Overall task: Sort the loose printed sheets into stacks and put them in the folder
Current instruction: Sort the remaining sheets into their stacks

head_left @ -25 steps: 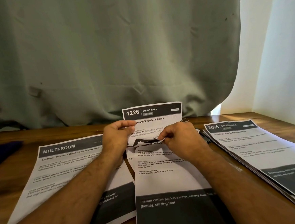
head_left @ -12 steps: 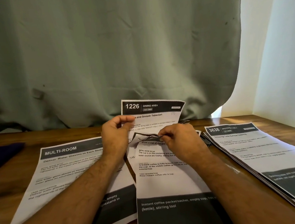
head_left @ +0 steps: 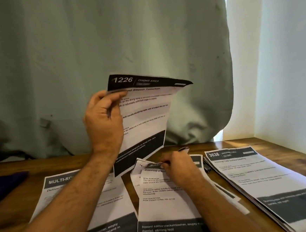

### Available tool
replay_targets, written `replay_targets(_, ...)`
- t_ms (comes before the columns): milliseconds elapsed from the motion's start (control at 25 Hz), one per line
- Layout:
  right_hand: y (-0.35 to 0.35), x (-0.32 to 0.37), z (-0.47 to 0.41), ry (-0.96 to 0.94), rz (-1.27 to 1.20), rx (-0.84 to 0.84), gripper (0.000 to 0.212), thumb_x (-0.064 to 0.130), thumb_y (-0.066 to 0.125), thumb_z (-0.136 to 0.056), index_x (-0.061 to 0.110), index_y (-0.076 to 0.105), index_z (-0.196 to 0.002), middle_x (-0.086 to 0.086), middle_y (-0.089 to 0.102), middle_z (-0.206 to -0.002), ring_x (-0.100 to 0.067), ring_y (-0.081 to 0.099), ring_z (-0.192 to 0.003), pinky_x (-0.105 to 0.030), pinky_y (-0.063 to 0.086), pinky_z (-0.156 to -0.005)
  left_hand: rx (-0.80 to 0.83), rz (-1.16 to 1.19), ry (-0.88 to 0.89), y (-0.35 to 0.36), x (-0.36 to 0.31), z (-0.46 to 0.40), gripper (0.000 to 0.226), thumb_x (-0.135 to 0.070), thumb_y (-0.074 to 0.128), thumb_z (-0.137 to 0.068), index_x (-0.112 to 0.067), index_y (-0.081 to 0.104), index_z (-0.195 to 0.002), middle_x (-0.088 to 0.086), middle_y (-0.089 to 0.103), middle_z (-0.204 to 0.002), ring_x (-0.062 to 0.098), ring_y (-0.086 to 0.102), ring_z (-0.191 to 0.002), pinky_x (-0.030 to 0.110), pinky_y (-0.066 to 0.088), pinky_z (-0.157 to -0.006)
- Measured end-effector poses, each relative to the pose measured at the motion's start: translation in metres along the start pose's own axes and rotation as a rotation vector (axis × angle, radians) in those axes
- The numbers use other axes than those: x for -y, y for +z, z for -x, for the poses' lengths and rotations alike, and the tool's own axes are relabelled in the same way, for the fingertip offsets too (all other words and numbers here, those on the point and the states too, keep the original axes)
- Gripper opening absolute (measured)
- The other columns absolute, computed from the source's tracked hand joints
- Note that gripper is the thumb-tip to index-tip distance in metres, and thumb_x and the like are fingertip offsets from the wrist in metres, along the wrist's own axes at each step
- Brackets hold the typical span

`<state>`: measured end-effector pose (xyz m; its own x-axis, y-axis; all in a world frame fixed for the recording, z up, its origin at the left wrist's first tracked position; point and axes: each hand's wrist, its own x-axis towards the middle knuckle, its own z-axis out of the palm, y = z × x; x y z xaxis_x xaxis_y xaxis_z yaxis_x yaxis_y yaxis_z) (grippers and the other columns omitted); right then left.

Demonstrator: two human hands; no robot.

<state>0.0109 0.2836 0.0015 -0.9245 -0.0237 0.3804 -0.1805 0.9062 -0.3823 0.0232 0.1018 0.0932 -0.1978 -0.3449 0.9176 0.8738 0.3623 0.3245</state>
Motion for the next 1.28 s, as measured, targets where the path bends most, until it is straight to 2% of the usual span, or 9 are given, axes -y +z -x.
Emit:
replay_targets(160, -0.005, 0.007, 0.005, 0.017, -0.132, -0.12, 0.036, 0.024, 0.057, -0.096, 0.039, 0.045, -0.127, 0.004, 0.068, -0.111, -0.013, 0.064, -0.099, -0.034, 0.056, -0.088, 0.006, 0.048, 0.06, -0.001, -0.03, -0.025, 0.019, -0.009, 0.061, -0.099, -0.009, 0.071, -0.114, 0.001, 0.059, -0.116, 0.011, 0.063, -0.105, 0.019, 0.057, -0.087)
replay_targets(360, -0.03, 0.01, 0.013, -0.052, -0.243, -0.286, 0.015, 0.024, 0.059, -0.096, 0.032, 0.069, -0.103, 0.009, 0.07, -0.103, -0.004, 0.063, -0.088, -0.026, 0.057, -0.085, -0.012, 0.056, 0.037, -0.016, -0.051, -0.046, 0.019, -0.014, 0.06, -0.1, -0.012, 0.07, -0.116, 0.003, 0.06, -0.117, 0.008, 0.065, -0.103, 0.018, 0.058, -0.084)
replay_targets(520, -0.063, 0.023, 0.018, -0.214, -0.196, -0.489, 0.017, 0.021, 0.06, -0.093, 0.029, 0.073, -0.101, 0.012, 0.068, -0.099, 0.002, 0.059, -0.086, -0.003, 0.041, -0.076, 0.011, 0.066, -0.012, -0.035, -0.055, -0.05, 0.018, -0.016, 0.06, -0.1, -0.019, 0.068, -0.116, 0.003, 0.066, -0.12, 0.007, 0.068, -0.101, 0.016, 0.058, -0.081)
replay_targets(600, -0.079, 0.033, 0.02, -0.302, -0.169, -0.609, 0.02, 0.014, 0.061, -0.091, 0.026, 0.075, -0.098, 0.01, 0.068, -0.094, 0.001, 0.058, -0.082, -0.005, 0.043, -0.078, 0.004, 0.082, -0.096, -0.045, -0.052, -0.052, 0.019, -0.015, 0.061, -0.099, -0.018, 0.069, -0.117, 0.003, 0.068, -0.12, 0.011, 0.07, -0.102, 0.02, 0.06, -0.078)
replay_targets(720, -0.097, 0.046, 0.027, -0.384, -0.246, -0.708, 0.022, 0.007, 0.061, -0.09, 0.022, 0.076, -0.095, 0.005, 0.068, -0.094, -0.003, 0.061, -0.084, -0.014, 0.05, -0.082, -0.013, 0.144, -0.249, -0.057, -0.046, -0.054, 0.02, -0.01, 0.061, -0.099, -0.019, 0.07, -0.113, -0.008, 0.072, -0.104, 0.004, 0.073, -0.091, 0.016, 0.059, -0.069)
replay_targets(800, -0.106, 0.055, 0.032, -0.423, -0.265, -0.729, 0.023, 0.007, 0.059, -0.091, 0.021, 0.075, -0.097, 0.003, 0.068, -0.096, -0.004, 0.061, -0.086, -0.014, 0.051, -0.082, -0.029, 0.204, -0.373, -0.063, -0.039, -0.05, 0.019, -0.007, 0.062, -0.098, -0.018, 0.072, -0.109, -0.014, 0.073, -0.095, 0.002, 0.074, -0.084, 0.017, 0.059, -0.065)
replay_targets(1000, -0.125, 0.085, 0.03, -0.483, -0.256, -0.703, 0.021, 0.014, 0.056, -0.096, 0.02, 0.073, -0.106, 0.005, 0.063, -0.099, -0.001, 0.056, -0.088, -0.004, 0.043, -0.081, -0.005, 0.27, -0.687, -0.07, -0.009, -0.033, 0.02, -0.002, 0.062, -0.096, -0.018, 0.073, -0.101, 0.001, 0.076, -0.101, 0.016, 0.076, -0.082, 0.032, 0.063, -0.07)
replay_targets(1120, -0.125, 0.105, 0.022, -0.504, -0.21, -0.693, 0.02, 0.017, 0.057, -0.096, 0.019, 0.072, -0.109, 0.006, 0.059, -0.094, -0.001, 0.052, -0.085, -0.012, 0.043, -0.082, 0.066, 0.248, -0.807, -0.07, 0.01, -0.017, 0.023, 0.001, 0.061, -0.096, -0.019, 0.072, -0.095, 0.01, 0.074, -0.106, 0.026, 0.076, -0.085, 0.042, 0.062, -0.078)
replay_targets(1280, -0.107, 0.125, 0.005, -0.505, -0.176, -0.641, 0.022, 0.018, 0.058, -0.095, 0.02, 0.073, -0.111, 0.004, 0.056, -0.09, -0.01, 0.055, -0.085, -0.024, 0.046, -0.085, 0.141, 0.204, -0.87, -0.069, 0.037, 0.011, 0.025, 0.001, 0.061, -0.095, -0.02, 0.074, -0.093, 0.011, 0.077, -0.098, 0.026, 0.077, -0.079, 0.039, 0.063, -0.07)
